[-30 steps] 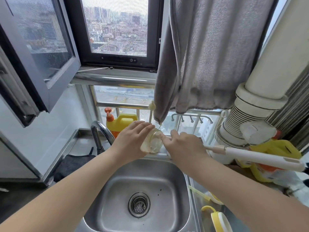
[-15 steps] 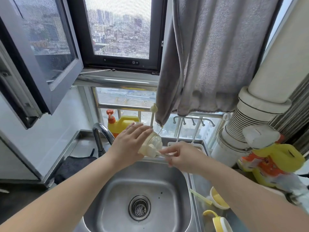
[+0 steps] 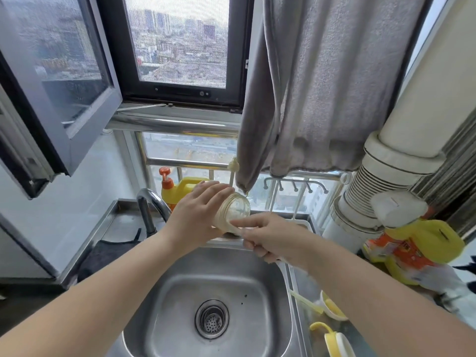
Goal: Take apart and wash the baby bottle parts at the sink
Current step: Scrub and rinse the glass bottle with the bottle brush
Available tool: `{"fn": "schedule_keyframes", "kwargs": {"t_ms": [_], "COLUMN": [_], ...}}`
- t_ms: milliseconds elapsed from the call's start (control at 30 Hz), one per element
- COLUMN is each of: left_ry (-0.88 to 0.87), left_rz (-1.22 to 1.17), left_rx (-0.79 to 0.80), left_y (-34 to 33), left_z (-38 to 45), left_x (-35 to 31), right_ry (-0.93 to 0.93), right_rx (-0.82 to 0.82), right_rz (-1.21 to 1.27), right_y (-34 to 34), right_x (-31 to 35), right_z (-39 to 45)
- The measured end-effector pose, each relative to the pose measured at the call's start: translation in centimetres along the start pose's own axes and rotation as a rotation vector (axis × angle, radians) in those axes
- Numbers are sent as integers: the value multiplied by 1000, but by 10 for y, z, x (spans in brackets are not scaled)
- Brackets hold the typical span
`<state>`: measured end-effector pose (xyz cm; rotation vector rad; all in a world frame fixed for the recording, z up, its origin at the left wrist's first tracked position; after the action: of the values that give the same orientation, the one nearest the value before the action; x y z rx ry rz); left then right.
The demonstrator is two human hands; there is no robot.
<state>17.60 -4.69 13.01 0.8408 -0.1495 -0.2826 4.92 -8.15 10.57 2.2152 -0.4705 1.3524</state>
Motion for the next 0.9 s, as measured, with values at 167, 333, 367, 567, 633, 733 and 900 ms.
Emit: {"fn": "schedule_keyframes", "kwargs": {"t_ms": [167, 333, 367, 567, 633, 733, 900], "left_ry": [21, 55, 67, 11, -11, -11, 87], "left_rz": [-5, 4, -2, -42, -31, -27, -105], "left_rx": [-13, 26, 28, 25, 32, 19, -130], "left_y": [4, 5, 5, 5, 3, 0, 4], "left_z": [2, 1, 1, 0, -2, -8, -12], "left_x": [5, 6, 6, -2, -4, -2, 0], "right_ry": [2, 178, 186, 182, 125, 33, -37], "right_rx": [126, -212, -229, -83, -28, 82, 233], "right_rz": [316, -418, -457, -511, -376, -29, 765], "right_y": [-7, 12, 15, -2, -8, -15, -26], "right_x": [2, 13, 15, 12, 1, -6, 5], "right_z": [-6, -8, -9, -5, -3, -5, -7]}}
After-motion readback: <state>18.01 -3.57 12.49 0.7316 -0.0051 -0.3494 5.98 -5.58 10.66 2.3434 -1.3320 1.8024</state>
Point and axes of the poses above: each hand's wrist, its own z-axis towards the middle knuckle, its own y-axis out of the back of the hand, x = y × z, the point moved 7 cm from there along z, towards the middle knuckle, and after that the axes turned 1 degree about x, right-handed, at the moved point
